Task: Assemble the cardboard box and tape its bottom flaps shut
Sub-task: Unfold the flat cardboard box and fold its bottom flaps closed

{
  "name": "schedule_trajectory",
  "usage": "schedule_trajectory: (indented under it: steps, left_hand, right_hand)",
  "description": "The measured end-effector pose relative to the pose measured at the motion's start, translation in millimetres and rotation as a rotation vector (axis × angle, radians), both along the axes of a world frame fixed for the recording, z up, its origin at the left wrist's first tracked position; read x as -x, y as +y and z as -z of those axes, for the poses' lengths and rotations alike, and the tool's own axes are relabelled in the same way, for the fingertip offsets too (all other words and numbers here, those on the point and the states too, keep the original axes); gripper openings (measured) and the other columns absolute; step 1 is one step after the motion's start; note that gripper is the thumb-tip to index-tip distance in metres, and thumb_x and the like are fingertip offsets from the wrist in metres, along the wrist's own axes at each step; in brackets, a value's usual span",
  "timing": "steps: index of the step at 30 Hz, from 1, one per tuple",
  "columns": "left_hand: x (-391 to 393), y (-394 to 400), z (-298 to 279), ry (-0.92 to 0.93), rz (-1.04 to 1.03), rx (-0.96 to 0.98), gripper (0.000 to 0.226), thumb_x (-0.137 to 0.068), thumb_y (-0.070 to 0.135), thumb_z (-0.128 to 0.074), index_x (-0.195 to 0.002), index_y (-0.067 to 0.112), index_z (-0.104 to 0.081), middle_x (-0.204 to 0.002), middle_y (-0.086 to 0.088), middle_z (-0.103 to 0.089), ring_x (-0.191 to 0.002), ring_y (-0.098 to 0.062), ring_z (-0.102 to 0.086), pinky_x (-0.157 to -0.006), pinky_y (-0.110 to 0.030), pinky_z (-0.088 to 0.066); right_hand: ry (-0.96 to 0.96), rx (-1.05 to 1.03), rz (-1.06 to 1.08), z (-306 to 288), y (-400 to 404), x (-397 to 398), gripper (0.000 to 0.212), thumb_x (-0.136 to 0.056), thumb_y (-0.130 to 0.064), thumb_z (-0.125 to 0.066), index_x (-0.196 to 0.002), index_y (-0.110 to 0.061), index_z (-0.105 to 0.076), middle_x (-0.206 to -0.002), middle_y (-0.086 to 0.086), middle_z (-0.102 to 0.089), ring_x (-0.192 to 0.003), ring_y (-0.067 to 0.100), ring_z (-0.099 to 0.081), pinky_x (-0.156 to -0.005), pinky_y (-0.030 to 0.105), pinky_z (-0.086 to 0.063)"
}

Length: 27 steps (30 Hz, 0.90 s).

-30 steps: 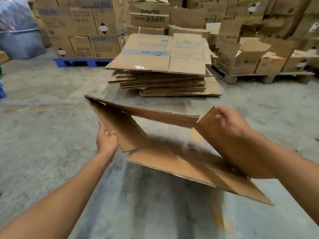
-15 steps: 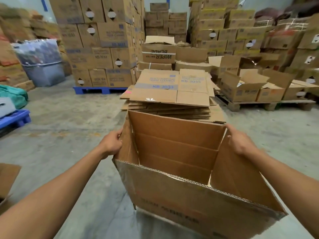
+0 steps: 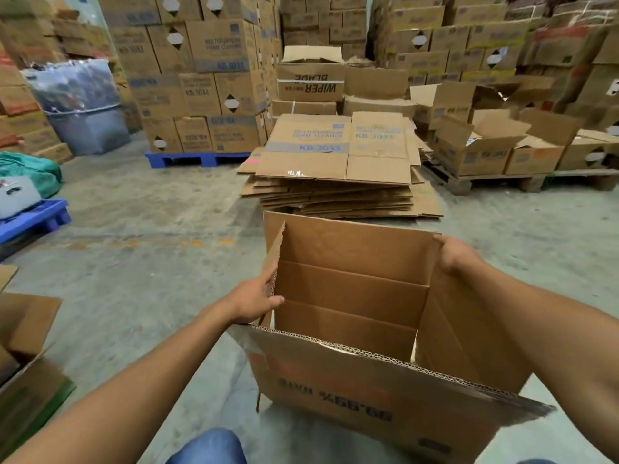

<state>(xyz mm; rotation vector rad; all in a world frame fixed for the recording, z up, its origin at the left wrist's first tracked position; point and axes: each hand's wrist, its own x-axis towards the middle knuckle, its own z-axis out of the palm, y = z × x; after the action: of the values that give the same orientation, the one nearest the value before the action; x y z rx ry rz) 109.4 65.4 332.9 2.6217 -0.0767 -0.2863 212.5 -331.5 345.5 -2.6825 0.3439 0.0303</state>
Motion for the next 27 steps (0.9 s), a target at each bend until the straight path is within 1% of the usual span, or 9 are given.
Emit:
schedule_trajectory:
  steps: [3, 6, 10, 14, 16, 21, 24, 25, 27]
  left_hand:
    - [9, 0, -3, 0.029, 0.062, -0.156, 0.077, -0.096, 0.025, -0.044, -0.154, 0.035, 0.005, -0.143, -0.019, -0.051, -0.122, -0.035, -0.054, -0.099, -0.035, -0.043]
    - [22, 0, -8, 0.097, 0.168, -0.295, 0.076, -0.098, 0.024, -0.046, -0.155, 0.031, 0.004, -0.141, -0.019, -0.051, -0.122, -0.033, -0.053, -0.099, -0.033, -0.039]
    - [40, -8, 0, 0.266, 0.288, -0.343, 0.071, -0.1, 0.029, -0.045, -0.156, 0.024, -0.002, -0.159, -0.01, -0.028, -0.141, -0.028, -0.034, -0.111, -0.029, -0.025]
    - [32, -19, 10, 0.41, 0.325, -0.357, 0.072, -0.098, 0.053, -0.037, -0.156, 0.028, -0.001, -0.163, -0.004, -0.017, -0.147, -0.026, -0.025, -0.116, -0.034, -0.017]
    - [25, -21, 11, 0.474, 0.33, -0.384, 0.077, -0.093, 0.065, -0.034, -0.156, 0.031, -0.003, -0.164, -0.002, -0.015, -0.148, -0.028, -0.021, -0.119, -0.041, -0.015]
    - [20, -27, 14, 0.565, 0.357, -0.465, 0.077, -0.092, 0.069, -0.027, -0.156, 0.031, -0.006, -0.165, 0.003, -0.005, -0.15, -0.026, -0.011, -0.119, -0.044, -0.006]
    - [25, -31, 25, 0.578, 0.39, -0.531, 0.079, -0.091, 0.072, -0.023, -0.156, 0.031, -0.005, -0.164, 0.006, 0.004, -0.151, -0.025, -0.008, -0.119, -0.046, -0.004]
    - [26, -31, 28, 0.583, 0.396, -0.54, 0.081, -0.089, 0.074, -0.023, -0.156, 0.032, -0.006, -0.164, 0.006, 0.005, -0.151, -0.026, -0.008, -0.12, -0.047, -0.004]
    - [24, -31, 30, 0.588, 0.398, -0.542, 0.084, -0.087, 0.077, -0.023, -0.156, 0.032, -0.008, -0.164, 0.007, 0.005, -0.151, -0.025, -0.007, -0.12, -0.048, -0.004]
  right_hand:
    - [0.004, -0.041, 0.018, 0, -4, -3, 0.069, -0.088, 0.009, -0.045, -0.15, -0.019, -0.037, -0.149, 0.016, -0.046, -0.134, 0.036, -0.045, -0.108, 0.044, -0.042]
    - [-0.04, -0.115, 0.126, 3, -10, -5, 0.065, -0.088, 0.006, -0.045, -0.148, -0.018, -0.041, -0.147, 0.019, -0.047, -0.129, 0.038, -0.048, -0.103, 0.047, -0.046]
    - [-0.067, -0.32, 0.217, 3, 1, 0, 0.059, -0.096, -0.007, -0.038, -0.152, -0.024, -0.032, -0.152, 0.018, -0.038, -0.126, 0.042, -0.049, -0.099, 0.052, -0.049]
    - [-0.049, -0.673, 0.17, 13, 26, 17, 0.058, -0.102, -0.04, -0.037, -0.156, -0.035, -0.014, -0.164, 0.003, -0.019, -0.143, 0.038, -0.03, -0.11, 0.058, -0.033]
    - [-0.022, -0.716, 0.088, 24, 35, 30, 0.058, -0.103, -0.044, -0.033, -0.156, -0.031, -0.015, -0.164, 0.002, -0.018, -0.146, 0.033, -0.025, -0.115, 0.056, -0.025]
    - [0.24, -0.141, -0.295, 84, 45, 66, 0.051, -0.103, -0.028, -0.037, -0.152, -0.016, -0.032, -0.157, 0.013, -0.031, -0.144, 0.033, -0.029, -0.117, 0.041, -0.025]
    - [0.475, 0.272, -0.458, 101, 47, 77, 0.062, -0.097, -0.024, -0.037, -0.156, -0.021, -0.019, -0.162, 0.017, -0.012, -0.149, 0.036, -0.01, -0.12, 0.047, -0.018]
    - [0.515, 0.301, -0.464, 95, 50, 76, 0.062, -0.097, -0.025, -0.038, -0.156, -0.022, -0.019, -0.162, 0.017, -0.013, -0.148, 0.036, -0.013, -0.119, 0.048, -0.021]
    - [0.511, 0.259, -0.476, 73, 58, 70, 0.051, -0.098, -0.024, -0.043, -0.148, -0.017, -0.038, -0.153, 0.015, -0.037, -0.136, 0.034, -0.04, -0.11, 0.043, -0.038]
